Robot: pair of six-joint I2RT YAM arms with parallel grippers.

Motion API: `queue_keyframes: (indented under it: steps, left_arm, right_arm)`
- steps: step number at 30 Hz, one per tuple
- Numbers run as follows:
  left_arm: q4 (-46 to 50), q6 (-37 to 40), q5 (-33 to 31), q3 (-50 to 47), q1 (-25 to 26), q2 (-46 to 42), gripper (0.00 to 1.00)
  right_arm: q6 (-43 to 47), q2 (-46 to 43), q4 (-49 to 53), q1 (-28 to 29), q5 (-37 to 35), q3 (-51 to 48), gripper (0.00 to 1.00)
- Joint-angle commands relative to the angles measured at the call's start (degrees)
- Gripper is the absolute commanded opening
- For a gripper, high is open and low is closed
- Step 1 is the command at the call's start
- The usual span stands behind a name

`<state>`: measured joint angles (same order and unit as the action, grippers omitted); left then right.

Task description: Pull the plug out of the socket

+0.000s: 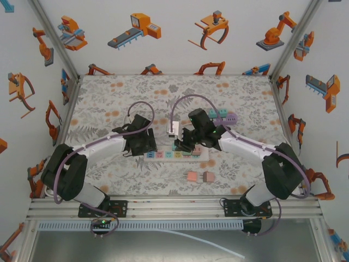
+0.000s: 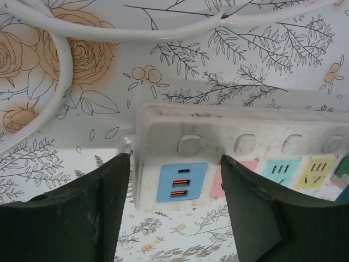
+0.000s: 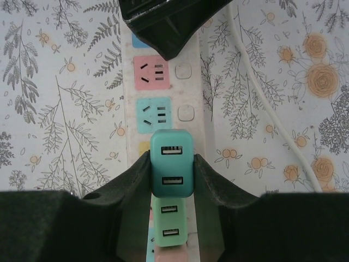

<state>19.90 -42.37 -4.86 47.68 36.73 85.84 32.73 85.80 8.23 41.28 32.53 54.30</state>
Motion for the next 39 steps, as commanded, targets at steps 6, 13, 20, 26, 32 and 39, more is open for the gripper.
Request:
queue_keyframes:
  steps: [6,13,20,26,32,39]
  left_arm:
    - [8.1,2.3,-1.7,0.4,0.3,-2.3,0.63]
    - [8.8,4.5,-0.3,3.9,0.2,-7.5,0.64]
    - [5.8,10.5,3.9,3.2,0.3,-18.4,0.65]
    - [1.1,21.8,15.7,0.0,0.4,-31.4,0.68]
    - [5.2,34.3,24.0,0.0,1.3,-40.0,0.76]
    - [13.5,51.8,30.3,0.0,2.2,-45.1,0.84]
  right_arm:
    - [-17.6,-11.3,-12.6,-0.1,-3.0,-3.6,0.29]
    - [-46.6,-21.0,-15.1,-0.1,-18.6,-5.1,0.29]
    - [-73.5,-32.4,-12.0,2.4,-32.7,-10.6,0.29]
    - [-88.8,-40.2,-11.4,9.4,-43.3,-18.0,0.29]
    - [-95.8,-41.1,-10.9,22.0,-56.9,-22.4,0.3]
    - [-104.0,-35.0,-13.9,32.1,-67.8,-26.1,0.29]
